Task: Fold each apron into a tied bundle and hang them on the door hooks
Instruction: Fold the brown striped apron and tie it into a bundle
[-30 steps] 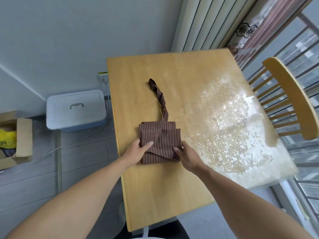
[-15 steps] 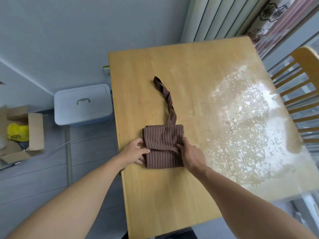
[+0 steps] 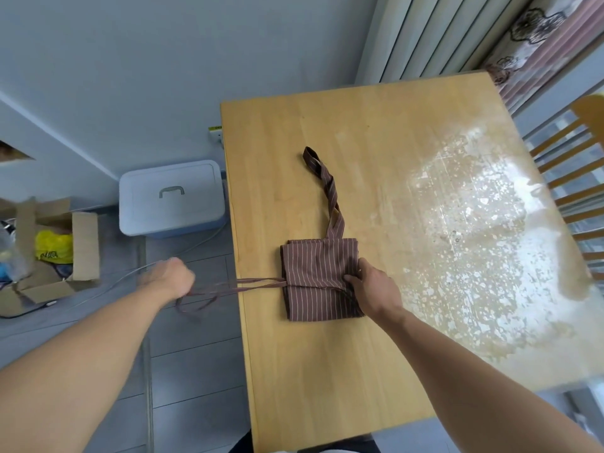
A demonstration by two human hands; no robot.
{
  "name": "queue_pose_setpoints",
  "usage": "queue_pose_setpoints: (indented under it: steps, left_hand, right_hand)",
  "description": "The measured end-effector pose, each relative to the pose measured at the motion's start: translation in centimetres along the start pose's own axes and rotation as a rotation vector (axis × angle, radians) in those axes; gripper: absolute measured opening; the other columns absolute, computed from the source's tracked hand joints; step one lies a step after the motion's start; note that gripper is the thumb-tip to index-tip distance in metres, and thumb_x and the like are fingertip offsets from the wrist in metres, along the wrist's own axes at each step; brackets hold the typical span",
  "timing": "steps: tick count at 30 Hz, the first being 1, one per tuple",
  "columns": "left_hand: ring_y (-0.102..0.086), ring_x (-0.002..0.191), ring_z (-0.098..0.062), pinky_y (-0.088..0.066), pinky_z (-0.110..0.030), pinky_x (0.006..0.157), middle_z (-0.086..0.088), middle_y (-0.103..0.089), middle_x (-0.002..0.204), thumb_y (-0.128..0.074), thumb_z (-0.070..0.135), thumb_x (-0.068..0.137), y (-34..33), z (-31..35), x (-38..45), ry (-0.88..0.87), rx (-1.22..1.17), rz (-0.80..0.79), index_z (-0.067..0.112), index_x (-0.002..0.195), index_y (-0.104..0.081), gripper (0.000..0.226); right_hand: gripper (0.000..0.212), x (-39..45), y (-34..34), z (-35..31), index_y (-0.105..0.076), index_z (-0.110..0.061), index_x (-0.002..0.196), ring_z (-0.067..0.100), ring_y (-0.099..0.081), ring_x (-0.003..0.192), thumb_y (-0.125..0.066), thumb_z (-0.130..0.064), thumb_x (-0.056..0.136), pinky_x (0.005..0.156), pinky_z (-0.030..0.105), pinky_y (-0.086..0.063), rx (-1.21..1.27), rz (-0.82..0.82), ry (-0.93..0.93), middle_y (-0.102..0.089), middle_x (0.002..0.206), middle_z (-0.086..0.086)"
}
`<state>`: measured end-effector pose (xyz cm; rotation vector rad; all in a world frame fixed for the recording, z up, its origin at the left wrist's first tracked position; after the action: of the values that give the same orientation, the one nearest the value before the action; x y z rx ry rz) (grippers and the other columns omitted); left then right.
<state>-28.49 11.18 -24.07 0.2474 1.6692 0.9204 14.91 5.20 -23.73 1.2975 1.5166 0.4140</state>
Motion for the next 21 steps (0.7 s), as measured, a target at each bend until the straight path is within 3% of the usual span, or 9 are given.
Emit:
queue_pose_setpoints:
  steps: [3,5,8,10,12,14,17,19,21]
  left_hand:
    - [-0.052,0.123,-0.036,-0.047,-0.044,0.096,-0.015,-0.058,0.133,-0.058,0.02,0.092,3.3,-2.4,-0.8,0.03,0.221,0.245,0.011,0.131,-0.053,0.04]
    - [-0.051,0.127,-0.033,-0.045,-0.044,0.099,-0.01,-0.058,0.135,-0.061,0.02,0.094,3.4,0.4,-1.8,-0.165,0.027,0.332,0.015,0.134,-0.055,0.041]
    - [-0.063,0.109,-0.019,-0.049,-0.034,0.089,0.004,-0.07,0.113,-0.069,0.031,0.093,0.8,8.5,-4.7,-0.493,-0.377,0.185,0.02,0.125,-0.061,0.034]
    - [-0.062,0.1,-0.01,-0.046,-0.023,0.082,0.007,-0.065,0.11,-0.073,0.034,0.091,-2.1,13.8,-6.7,-0.558,-0.572,-0.006,0.022,0.127,-0.056,0.042]
    - [-0.057,0.104,-0.012,-0.047,-0.024,0.084,0.007,-0.057,0.117,-0.075,0.035,0.089,-4.4,17.5,-7.3,-0.559,-0.659,-0.079,0.026,0.135,-0.048,0.054]
    - [-0.055,0.108,-0.016,-0.049,-0.031,0.088,0.006,-0.051,0.12,-0.076,0.032,0.089,-5.1,19.0,-6.5,-0.535,-0.674,-0.048,0.027,0.137,-0.046,0.058]
    - [-0.064,0.091,-0.02,-0.052,-0.027,0.069,0.003,-0.062,0.1,-0.074,0.02,0.091,-4.8,19.1,-4.2,-0.471,-0.724,0.039,0.025,0.113,-0.06,0.027]
    - [-0.067,0.086,-0.021,-0.054,-0.031,0.068,0.002,-0.066,0.094,-0.073,0.018,0.09,-4.5,18.9,-3.6,-0.46,-0.687,0.098,0.028,0.099,-0.061,0.018]
    - [-0.065,0.085,-0.018,-0.053,-0.033,0.07,0.003,-0.066,0.096,-0.073,0.021,0.09,-4.1,19.4,-3.8,-0.47,-0.579,0.179,0.028,0.098,-0.06,0.017]
  right_hand:
    - [0.018,0.1,0.1,-0.3,-0.044,-0.022,0.099,0.022,-0.057,0.069,-0.048,-0.039,0.105,0.057,0.035,-0.04,-0.021,-0.015,0.007,-0.064,0.086,0.0]
    - [0.017,0.1,0.2,-0.6,-0.043,-0.022,0.107,0.021,-0.056,0.067,-0.043,-0.039,0.107,0.051,0.031,-0.036,-0.031,-0.021,0.026,-0.066,0.088,0.002]
    - [0.015,-0.3,0.4,-1.0,-0.037,-0.024,0.107,0.02,-0.057,0.062,-0.035,-0.038,0.109,0.047,0.031,-0.035,0.007,-0.026,0.048,-0.065,0.083,0.002]
    - [0.016,-0.5,0.5,-1.1,-0.035,-0.025,0.105,0.02,-0.059,0.061,-0.033,-0.04,0.109,0.048,0.032,-0.039,0.021,-0.037,0.033,-0.064,0.08,0.001]
    - [0.018,-0.6,0.6,-0.8,-0.036,-0.024,0.105,0.019,-0.059,0.061,-0.033,-0.041,0.109,0.048,0.032,-0.04,0.049,-0.043,0.009,-0.063,0.077,0.0]
    - [0.019,-0.2,0.7,-0.6,-0.036,-0.023,0.104,0.017,-0.058,0.061,-0.033,-0.041,0.109,0.048,0.03,-0.039,0.084,-0.034,-0.011,-0.061,0.075,-0.002]
    - [0.019,0.2,0.8,-0.4,-0.036,-0.024,0.104,0.012,-0.055,0.062,-0.036,-0.043,0.108,0.048,0.028,-0.037,0.078,-0.04,-0.031,-0.059,0.077,-0.005]
    - [0.021,0.4,0.4,-0.5,-0.036,-0.025,0.106,0.011,-0.054,0.064,-0.039,-0.045,0.107,0.051,0.029,-0.041,0.087,-0.034,-0.083,-0.062,0.084,-0.002]
    - [0.028,0.2,0.8,-0.4,-0.036,-0.024,0.116,0.014,-0.06,0.069,-0.047,-0.046,0.104,0.057,0.033,-0.05,0.095,0.004,-0.177,-0.065,0.096,0.001]
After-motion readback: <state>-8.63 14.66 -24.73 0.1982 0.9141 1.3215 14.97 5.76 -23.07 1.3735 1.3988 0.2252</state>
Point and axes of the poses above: each hand's wrist, its own x-axis towards the middle knuckle, its own y-axis out of the back of the hand, z = x × y, the point moved 7 cm from there along x, towards the middle knuckle
